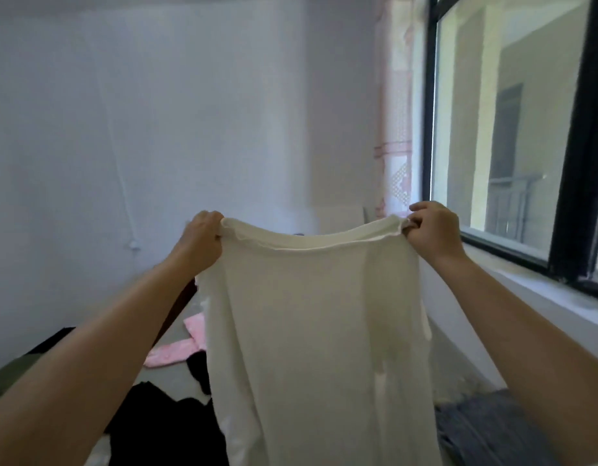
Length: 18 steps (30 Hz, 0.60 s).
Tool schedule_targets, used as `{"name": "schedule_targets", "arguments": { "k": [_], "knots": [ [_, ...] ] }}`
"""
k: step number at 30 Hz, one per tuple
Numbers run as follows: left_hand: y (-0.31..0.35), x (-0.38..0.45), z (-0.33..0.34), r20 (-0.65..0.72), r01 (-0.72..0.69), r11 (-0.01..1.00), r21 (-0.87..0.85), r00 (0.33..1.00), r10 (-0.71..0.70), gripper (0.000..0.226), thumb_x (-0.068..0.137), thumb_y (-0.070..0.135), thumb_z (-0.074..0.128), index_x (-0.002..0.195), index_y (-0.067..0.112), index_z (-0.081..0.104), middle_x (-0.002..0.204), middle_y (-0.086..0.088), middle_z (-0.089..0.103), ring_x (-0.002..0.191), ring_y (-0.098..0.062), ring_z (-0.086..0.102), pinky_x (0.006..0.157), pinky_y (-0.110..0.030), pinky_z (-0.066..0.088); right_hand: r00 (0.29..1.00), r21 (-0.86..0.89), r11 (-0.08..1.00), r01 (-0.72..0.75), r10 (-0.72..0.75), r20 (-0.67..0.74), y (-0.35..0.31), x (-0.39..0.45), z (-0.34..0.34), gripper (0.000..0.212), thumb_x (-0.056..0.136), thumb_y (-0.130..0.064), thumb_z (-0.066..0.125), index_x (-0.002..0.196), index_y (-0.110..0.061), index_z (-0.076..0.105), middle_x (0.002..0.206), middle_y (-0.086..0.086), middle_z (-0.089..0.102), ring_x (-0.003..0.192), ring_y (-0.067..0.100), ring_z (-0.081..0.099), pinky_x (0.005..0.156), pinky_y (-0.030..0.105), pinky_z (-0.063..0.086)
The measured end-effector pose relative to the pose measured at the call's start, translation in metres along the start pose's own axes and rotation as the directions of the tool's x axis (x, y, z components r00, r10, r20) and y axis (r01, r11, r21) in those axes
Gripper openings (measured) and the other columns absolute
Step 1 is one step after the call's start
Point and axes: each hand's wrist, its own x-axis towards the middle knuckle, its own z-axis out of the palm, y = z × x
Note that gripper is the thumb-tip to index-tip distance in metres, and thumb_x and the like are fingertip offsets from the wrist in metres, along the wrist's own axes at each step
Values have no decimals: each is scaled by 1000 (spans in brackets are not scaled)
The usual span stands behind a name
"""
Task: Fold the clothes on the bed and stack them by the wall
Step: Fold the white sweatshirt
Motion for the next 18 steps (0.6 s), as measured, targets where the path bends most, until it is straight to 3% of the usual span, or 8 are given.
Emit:
{"name": "schedule_targets", "arguments": {
  "k": [2, 3, 4, 7, 11, 13, 16, 18],
  "knots": [
    [0, -5, -16, -119, 25, 998, -55, 992, -31, 21, 82, -12, 43, 94, -8, 60, 88, -18, 46, 92, -36, 50, 61, -22, 20, 1000, -7, 1000, 13, -13, -29, -17, 3, -13, 23, 81, -3, 51, 63, -3, 65, 75, 33, 58, 71, 34, 50, 63, 34, 25],
    [0, -9, -23, -178, 50, 994, -96, 982, -67, 22, 83, -10, 45, 94, -6, 63, 88, -19, 48, 91, -35, 50, 62, -22, 20, 999, -4, 1000, 3, -3, -43, -25, 3, -19, 25, 82, -3, 51, 66, 6, 68, 71, 33, 58, 67, 32, 47, 61, 33, 24],
    [0, -13, -29, -228, 75, 988, -136, 968, -105, 22, 84, -8, 47, 96, -3, 65, 91, -22, 52, 92, -34, 51, 64, -21, 22, 998, 11, 1000, -17, 17, -59, -31, 3, -25, 22, 83, -2, 53, 73, 16, 63, 75, 33, 62, 68, 34, 49, 62, 33, 28],
    [1, -24, -43, -270, 112, 959, -262, 945, -184, 23, 87, -1, 47, 101, 1, 66, 96, -20, 58, 93, -31, 51, 71, -24, 28, 996, 64, 997, -35, 40, -79, -49, -2, -44, 19, 86, -1, 53, 91, 8, 70, 92, 29, 68, 90, 41, 60, 77, 37, 42],
    [8, -43, -52, -192, 154, 901, -405, 949, -249, 19, 92, 5, 41, 98, 5, 59, 88, -10, 55, 84, -21, 47, 62, -29, 30, 997, 30, 998, -63, 62, 36, -68, -19, -66, 21, 88, -3, 51, 94, 5, 69, 98, 27, 67, 96, 39, 58, 78, 34, 40],
    [9, -58, -56, -182, 118, 933, -340, 965, -189, 17, 94, 7, 38, 95, 4, 54, 86, -10, 52, 83, -23, 47, 65, -30, 30, 992, 8, 995, -95, 93, 87, -74, -34, -73, 22, 88, -3, 50, 94, 2, 70, 96, 24, 68, 96, 38, 57, 77, 33, 40],
    [5, -85, -63, -117, -7, 995, -101, 993, -5, 19, 97, 13, 34, 97, 0, 49, 82, -12, 53, 79, -30, 51, 66, -32, 32, 984, -50, 992, -116, 121, 131, -81, -61, -85, 23, 89, -5, 50, 98, -4, 71, 103, 16, 69, 102, 32, 57, 87, 36, 43],
    [0, -105, -67, -75, -95, 994, 52, 992, 99, 18, 97, 14, 37, 93, 0, 48, 80, -19, 58, 76, -36, 55, 62, -32, 31, 982, -91, 992, -88, 102, 157, -87, -81, -92, 22, 88, -6, 52, 99, -3, 71, 105, 14, 69, 103, 30, 58, 85, 31, 41]
  ]
}}
